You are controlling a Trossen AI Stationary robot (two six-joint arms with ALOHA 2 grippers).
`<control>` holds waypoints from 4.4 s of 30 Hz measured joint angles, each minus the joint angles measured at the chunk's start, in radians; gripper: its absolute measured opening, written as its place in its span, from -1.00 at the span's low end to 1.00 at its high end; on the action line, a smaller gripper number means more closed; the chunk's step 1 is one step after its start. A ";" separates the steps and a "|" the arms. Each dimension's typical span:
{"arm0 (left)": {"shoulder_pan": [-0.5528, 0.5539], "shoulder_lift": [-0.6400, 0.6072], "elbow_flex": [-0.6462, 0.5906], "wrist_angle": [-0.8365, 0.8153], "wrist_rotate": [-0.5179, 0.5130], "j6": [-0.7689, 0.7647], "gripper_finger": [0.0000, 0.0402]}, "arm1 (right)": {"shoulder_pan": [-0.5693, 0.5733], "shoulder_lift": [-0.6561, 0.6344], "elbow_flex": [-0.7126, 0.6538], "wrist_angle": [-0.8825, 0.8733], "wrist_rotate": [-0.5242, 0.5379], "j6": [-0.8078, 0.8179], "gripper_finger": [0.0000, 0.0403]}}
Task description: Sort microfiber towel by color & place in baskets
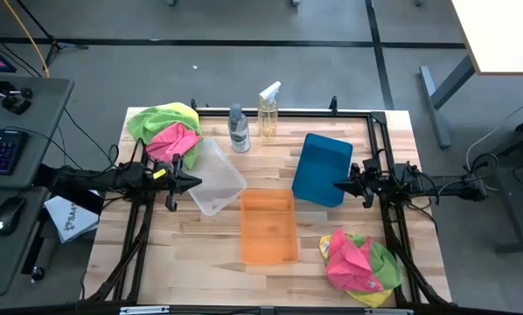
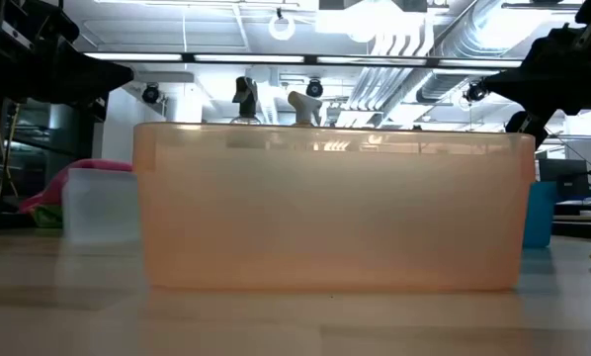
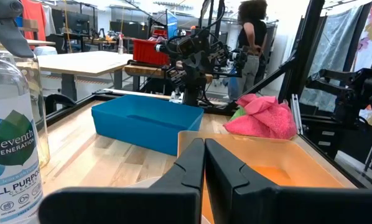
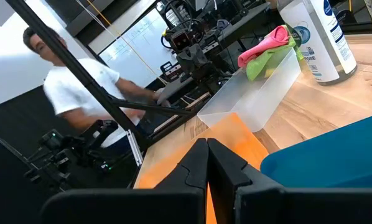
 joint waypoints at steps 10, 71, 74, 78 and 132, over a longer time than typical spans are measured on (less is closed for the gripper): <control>0.000 0.000 0.000 0.000 0.000 0.000 -1.00 | 0.000 0.000 0.000 0.000 0.000 0.000 -1.00; 0.000 0.000 0.001 0.100 -0.053 0.150 -1.00 | 0.000 0.000 0.000 0.000 0.000 0.000 -1.00; 0.000 0.000 0.001 0.099 -0.053 0.149 -1.00 | 0.000 0.000 0.000 0.000 0.000 0.000 -1.00; 0.000 0.000 0.001 0.099 -0.053 0.150 -1.00 | 0.000 0.000 0.000 0.000 0.000 0.000 -1.00; 0.000 -0.009 0.000 0.087 -0.053 0.149 -1.00 | 0.000 0.000 0.000 0.000 0.000 0.000 -1.00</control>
